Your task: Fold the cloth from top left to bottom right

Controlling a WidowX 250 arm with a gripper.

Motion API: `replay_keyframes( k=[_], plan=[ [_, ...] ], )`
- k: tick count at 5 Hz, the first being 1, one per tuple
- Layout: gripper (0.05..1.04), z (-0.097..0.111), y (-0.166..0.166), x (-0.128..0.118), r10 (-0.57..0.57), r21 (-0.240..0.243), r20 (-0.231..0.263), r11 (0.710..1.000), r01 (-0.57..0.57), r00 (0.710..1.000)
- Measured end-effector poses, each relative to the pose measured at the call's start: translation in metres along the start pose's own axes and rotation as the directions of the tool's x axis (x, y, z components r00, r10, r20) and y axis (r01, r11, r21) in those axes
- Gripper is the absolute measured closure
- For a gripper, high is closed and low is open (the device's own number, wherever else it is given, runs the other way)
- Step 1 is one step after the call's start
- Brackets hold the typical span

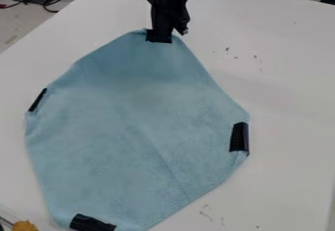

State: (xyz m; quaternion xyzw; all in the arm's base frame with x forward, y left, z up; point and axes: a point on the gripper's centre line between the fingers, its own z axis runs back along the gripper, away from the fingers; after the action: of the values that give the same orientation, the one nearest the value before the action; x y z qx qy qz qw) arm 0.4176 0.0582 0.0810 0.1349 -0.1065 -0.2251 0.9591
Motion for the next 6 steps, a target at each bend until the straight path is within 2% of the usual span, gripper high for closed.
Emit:
replay_keyframes(
  k=[1,2,3,4,6],
  plan=[
    [1.029,0.019,-0.011,-0.013,-0.004,0.002,0.024,1.000,0.004,1.000],
    [1.029,0.029,-0.035,-0.035,-0.029,-0.038,0.061,0.999,0.031,0.998],
    [1.029,0.029,-0.068,-0.058,-0.052,-0.072,0.100,0.996,0.059,0.994],
    [1.029,0.020,-0.103,-0.082,-0.045,-0.129,0.113,0.990,0.060,0.993],
    [1.029,0.005,-0.125,-0.098,-0.053,-0.149,0.140,0.986,0.074,0.989]
  ],
)
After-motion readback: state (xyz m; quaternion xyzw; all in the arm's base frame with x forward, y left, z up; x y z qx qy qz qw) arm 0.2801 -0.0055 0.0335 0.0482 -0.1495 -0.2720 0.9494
